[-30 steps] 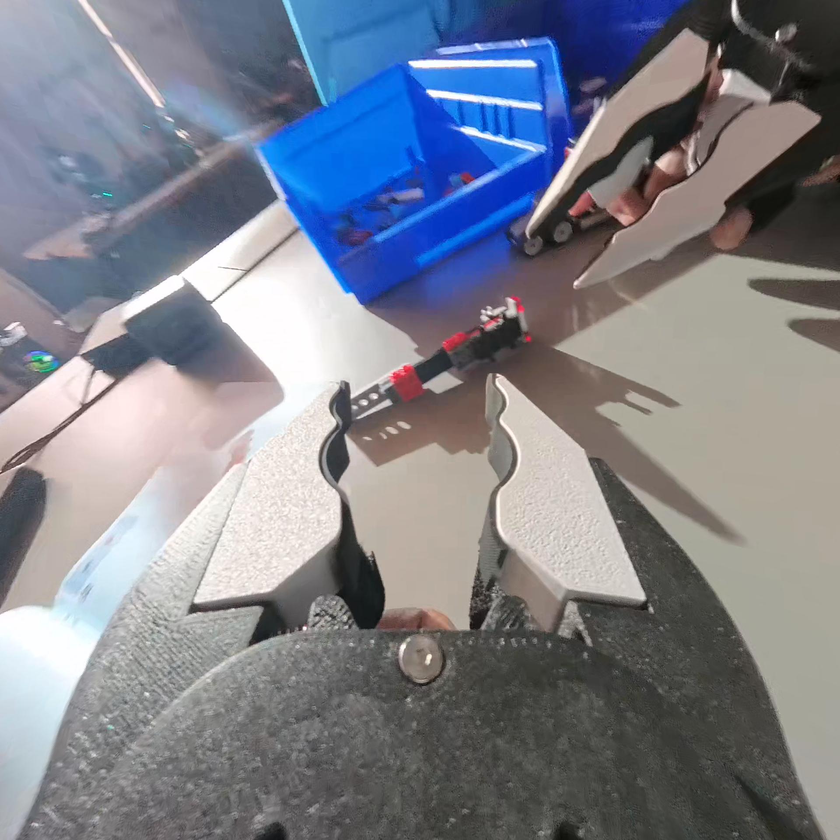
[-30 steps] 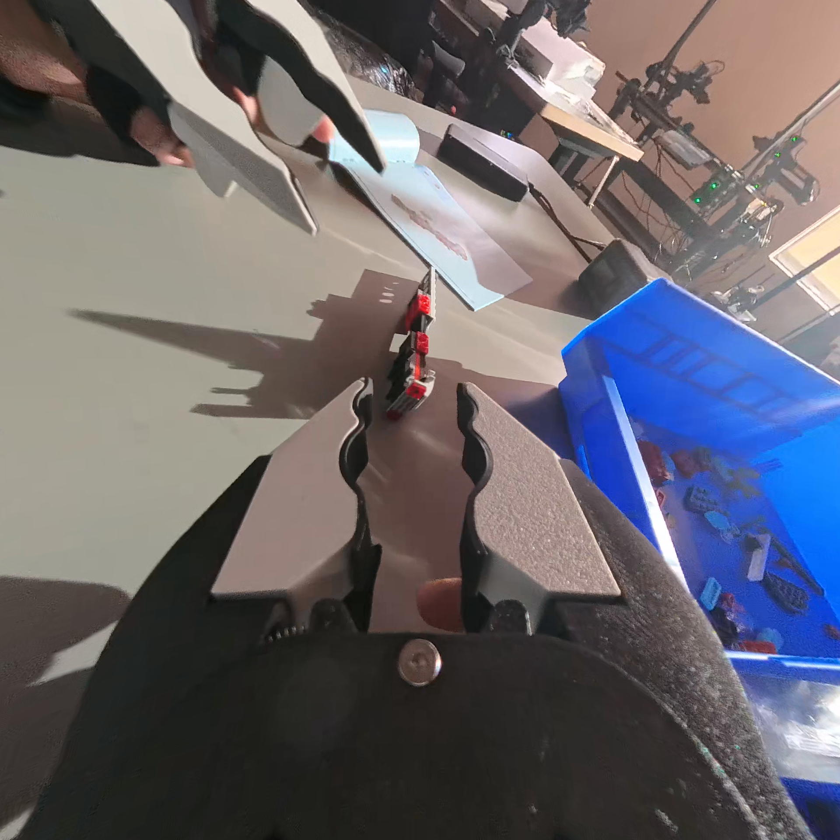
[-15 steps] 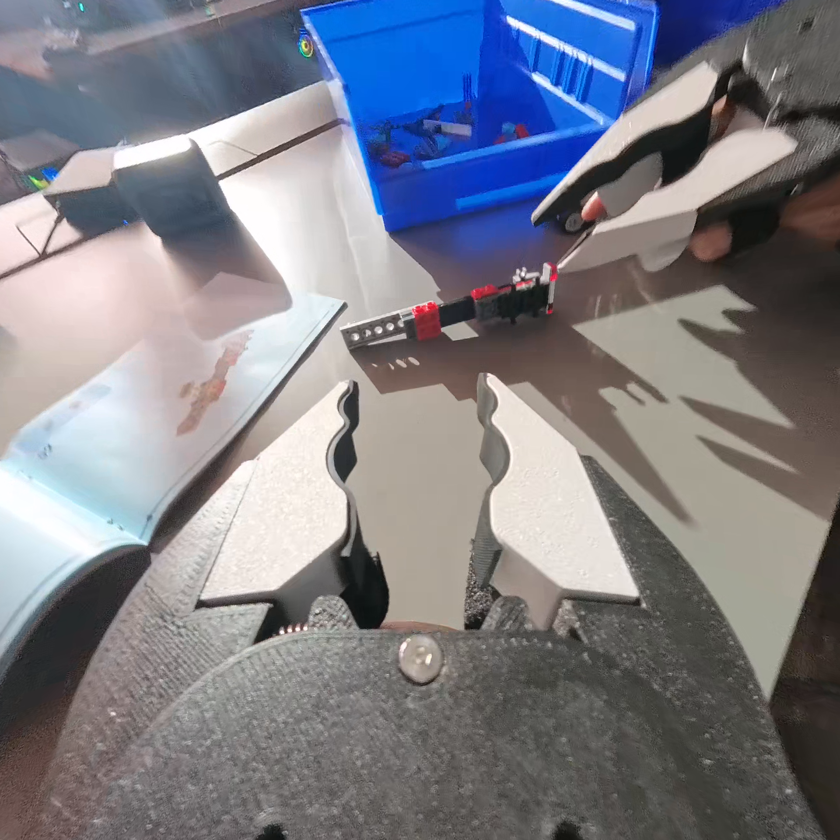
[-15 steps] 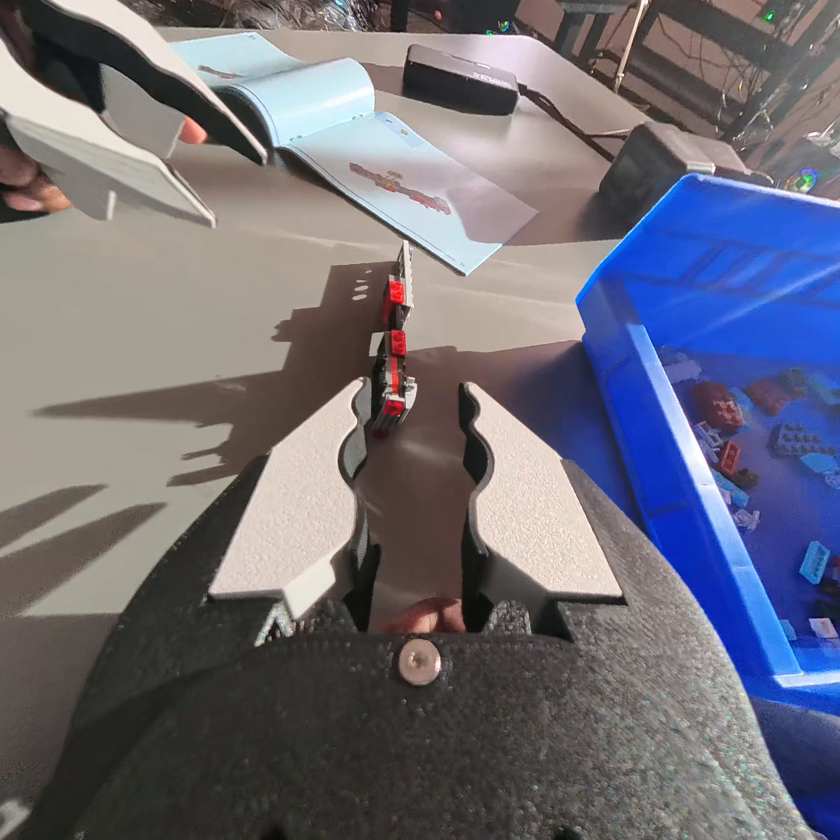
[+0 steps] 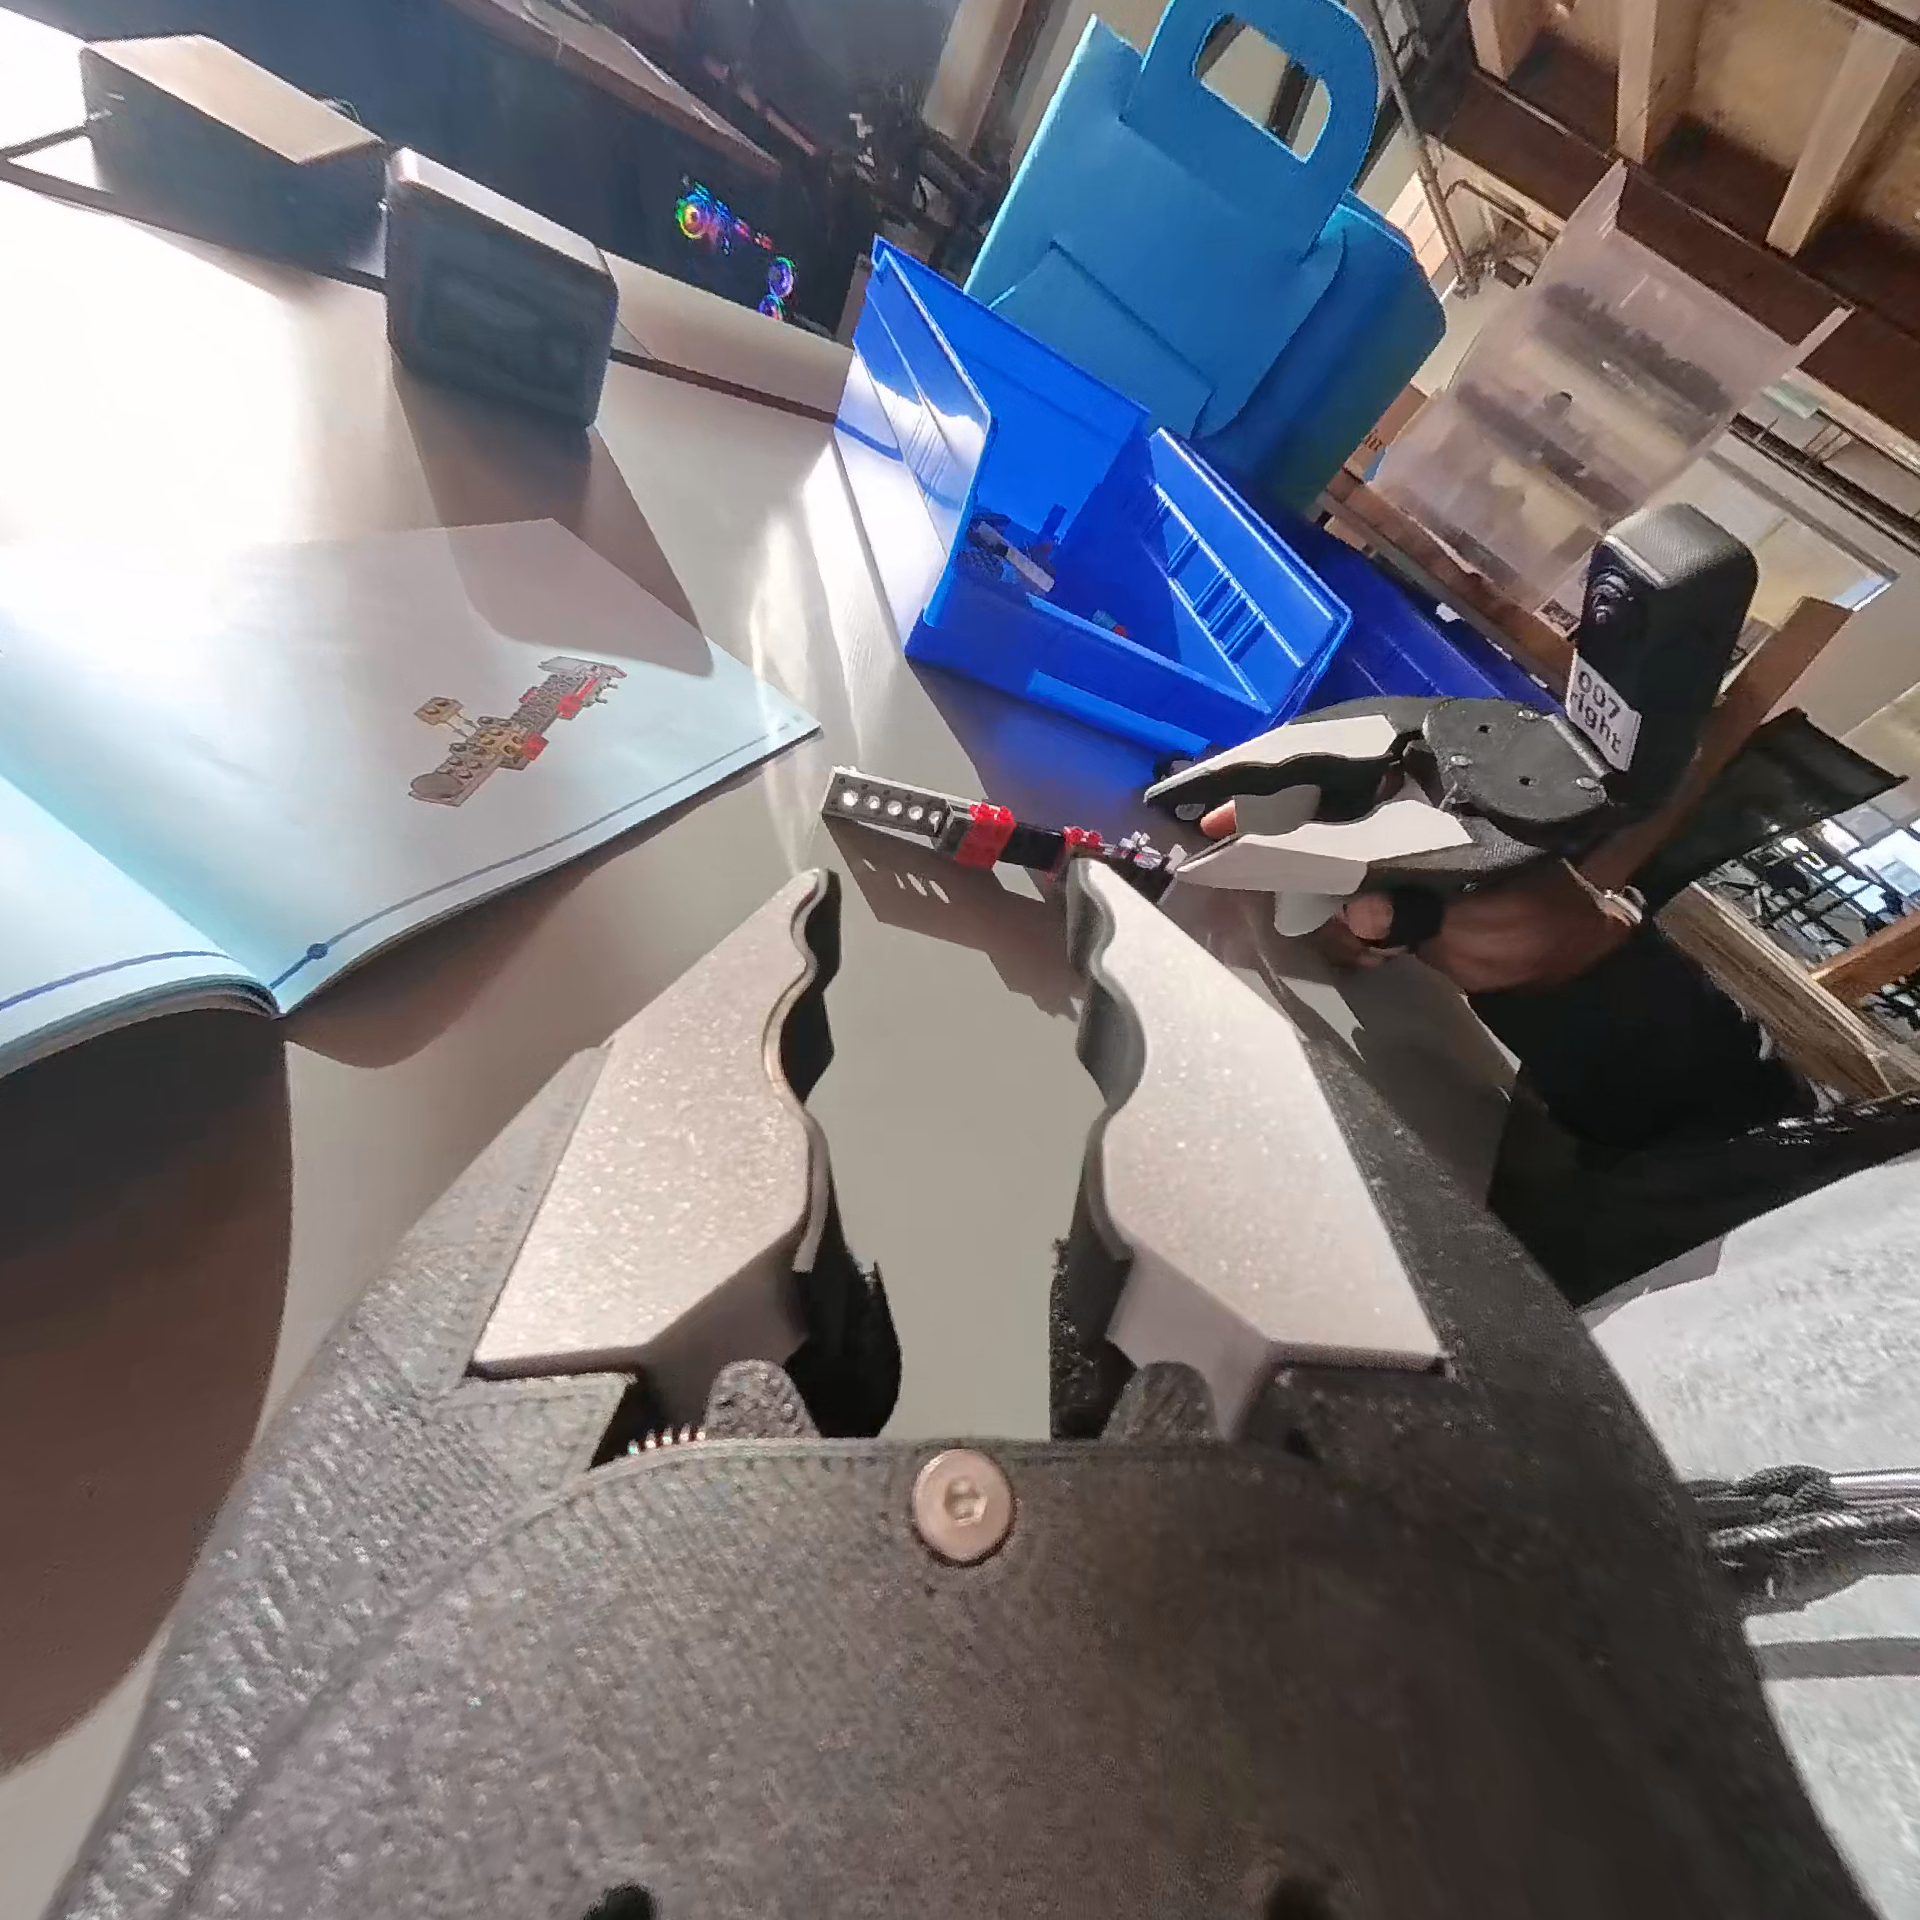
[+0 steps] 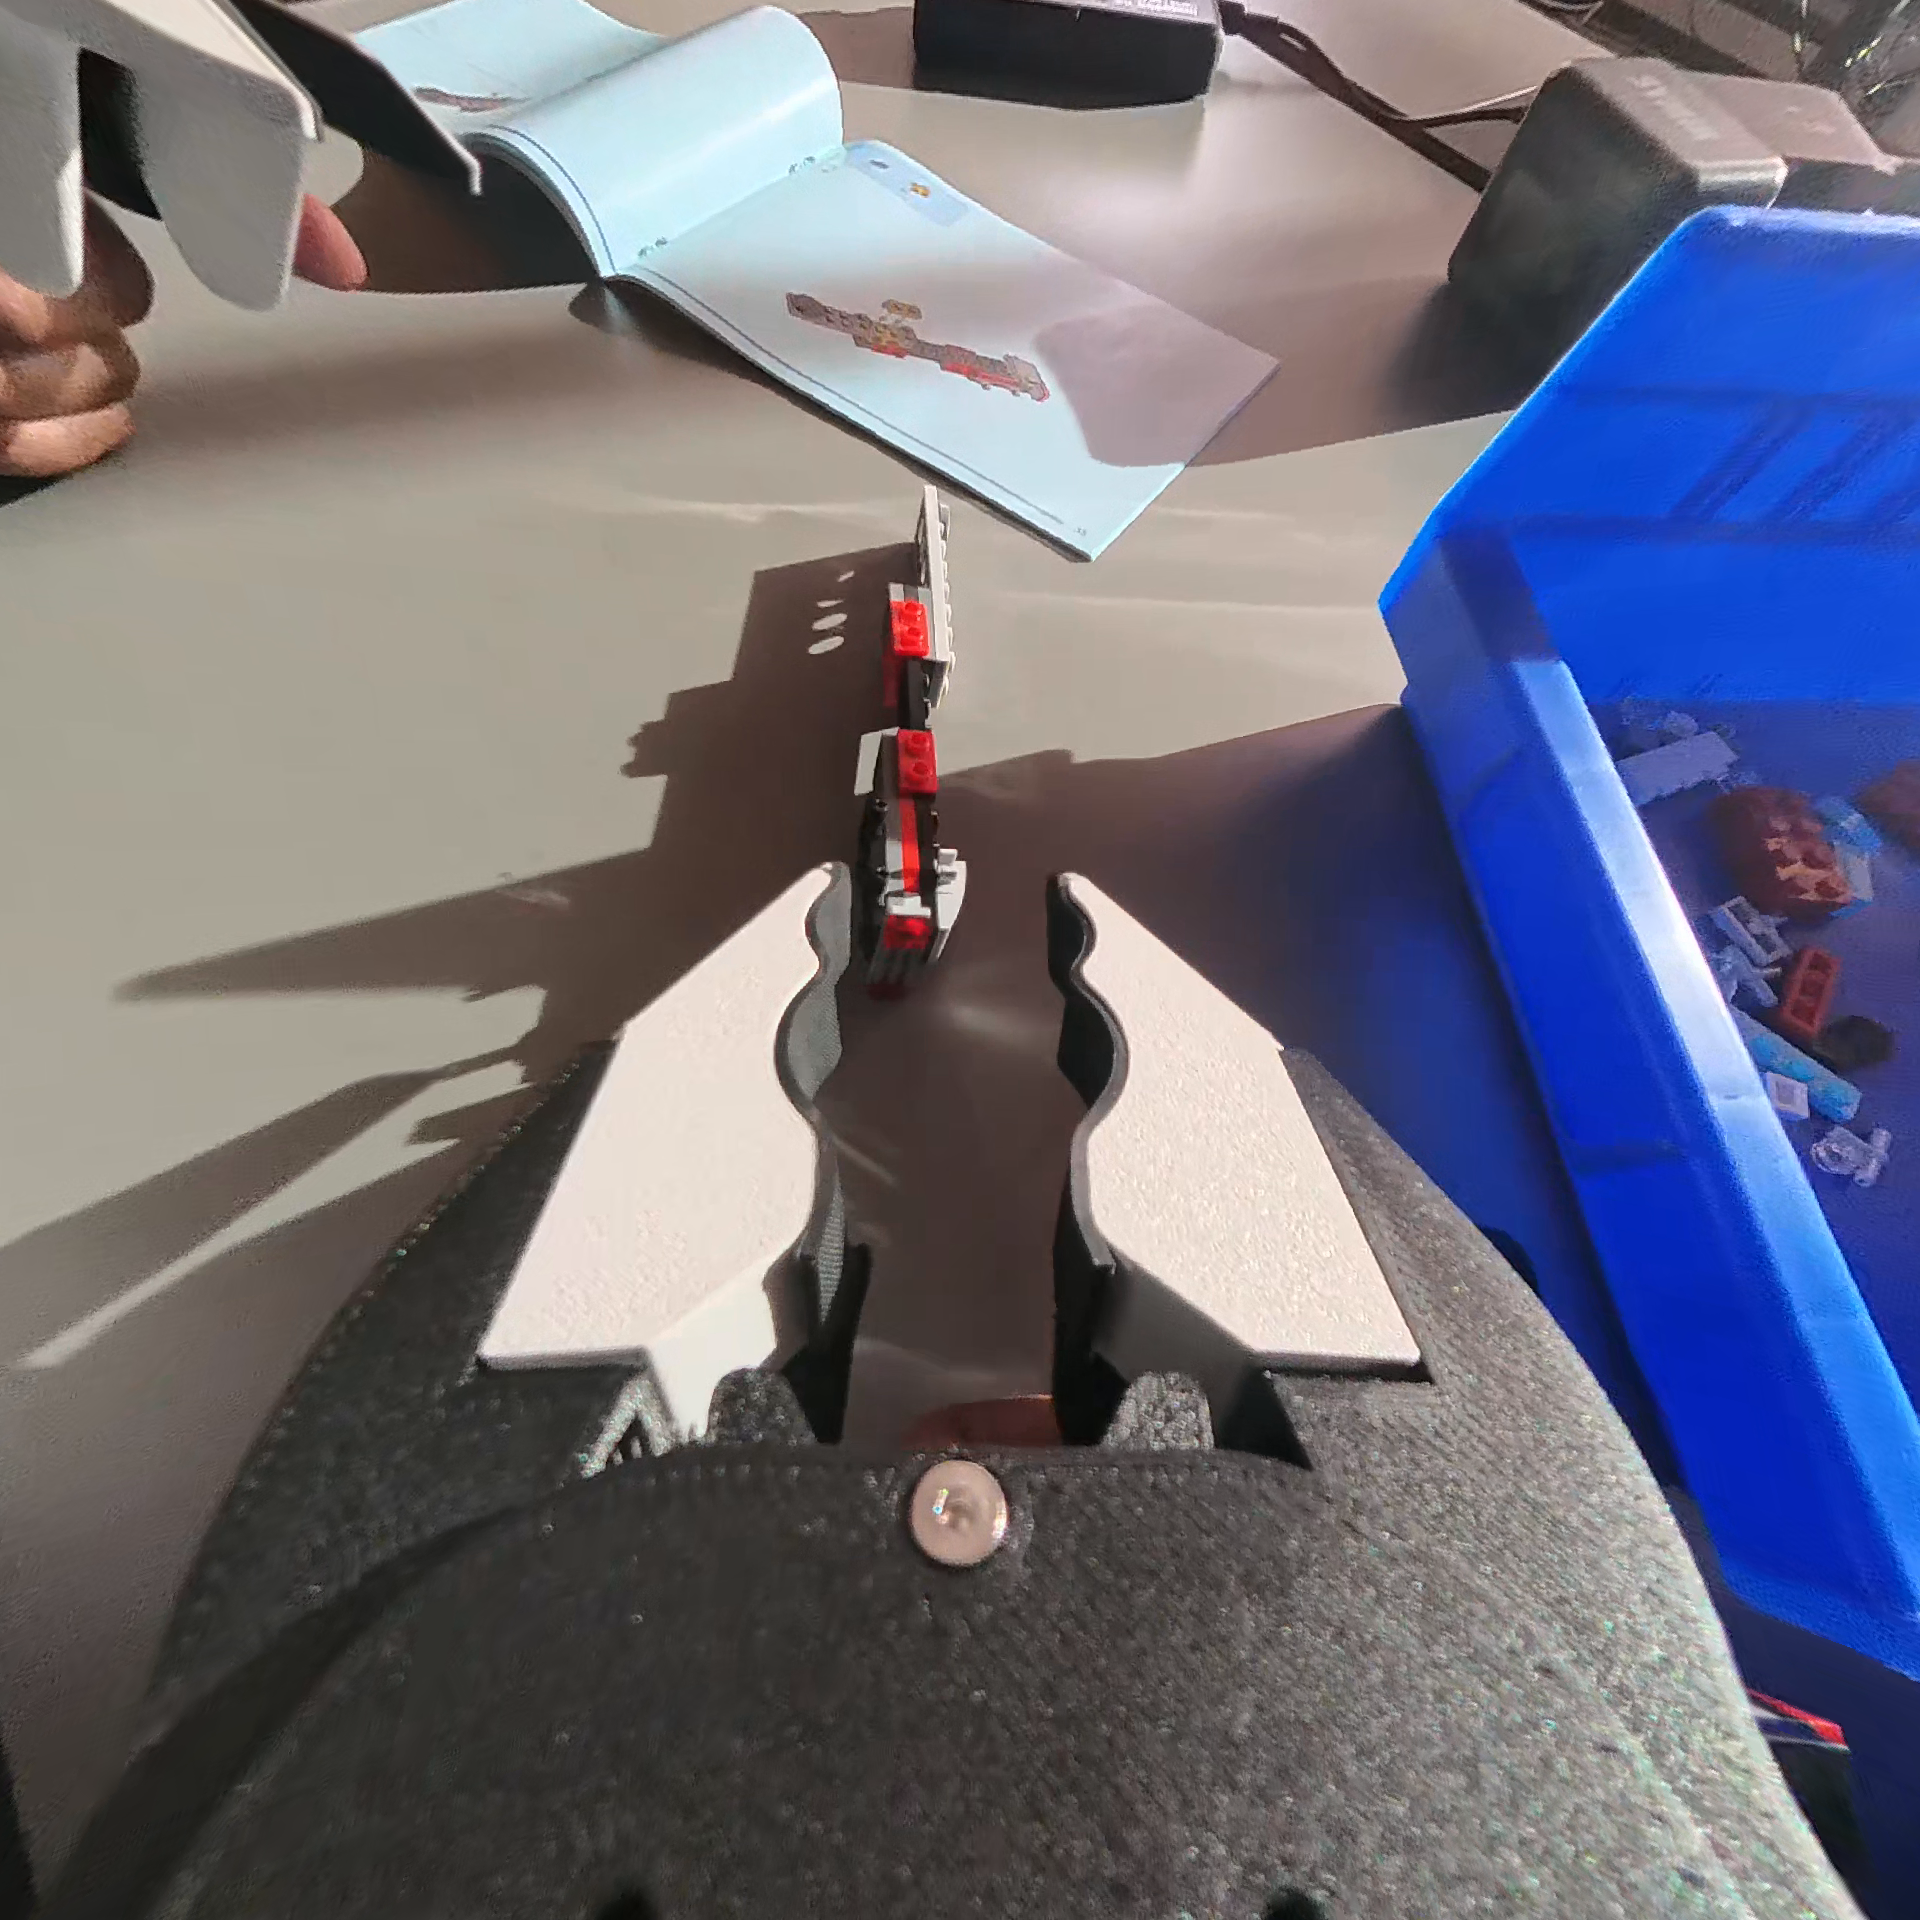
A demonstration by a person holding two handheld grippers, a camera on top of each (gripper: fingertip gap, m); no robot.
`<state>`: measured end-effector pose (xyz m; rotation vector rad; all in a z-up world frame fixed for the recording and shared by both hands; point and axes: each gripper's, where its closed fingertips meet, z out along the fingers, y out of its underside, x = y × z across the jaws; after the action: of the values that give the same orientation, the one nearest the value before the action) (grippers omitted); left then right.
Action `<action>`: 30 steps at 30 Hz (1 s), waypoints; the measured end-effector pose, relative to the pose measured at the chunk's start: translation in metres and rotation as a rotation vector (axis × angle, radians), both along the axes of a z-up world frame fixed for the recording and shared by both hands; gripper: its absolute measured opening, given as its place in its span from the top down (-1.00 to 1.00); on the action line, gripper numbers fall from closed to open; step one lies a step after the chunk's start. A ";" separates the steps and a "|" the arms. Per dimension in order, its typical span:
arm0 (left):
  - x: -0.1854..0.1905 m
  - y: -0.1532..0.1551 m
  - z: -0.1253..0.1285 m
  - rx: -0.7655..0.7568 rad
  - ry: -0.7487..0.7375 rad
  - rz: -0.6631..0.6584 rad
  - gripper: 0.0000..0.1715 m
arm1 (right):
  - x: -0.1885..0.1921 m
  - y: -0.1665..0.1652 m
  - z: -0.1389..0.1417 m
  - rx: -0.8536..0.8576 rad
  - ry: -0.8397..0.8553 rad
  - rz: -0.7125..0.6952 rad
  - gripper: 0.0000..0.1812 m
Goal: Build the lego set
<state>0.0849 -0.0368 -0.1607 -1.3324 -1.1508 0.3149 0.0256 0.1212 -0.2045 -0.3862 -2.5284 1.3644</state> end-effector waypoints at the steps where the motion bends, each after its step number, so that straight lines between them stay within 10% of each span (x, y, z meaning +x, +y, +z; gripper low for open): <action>1: 0.000 0.000 0.000 0.005 -0.002 -0.006 0.48 | 0.000 -0.001 -0.001 0.007 0.004 0.004 0.57; 20: -0.001 0.006 -0.008 -0.012 -0.050 -0.037 0.48 | 0.023 -0.015 -0.004 0.216 0.524 0.217 0.77; 30: -0.011 0.025 -0.009 -0.060 -0.041 -0.083 0.48 | 0.022 0.009 0.016 -0.003 0.364 0.094 0.66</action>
<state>0.0735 -0.0122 -0.1696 -1.4406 -1.1246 0.2646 0.0480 0.1303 -0.1887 -0.0137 -2.2671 1.3310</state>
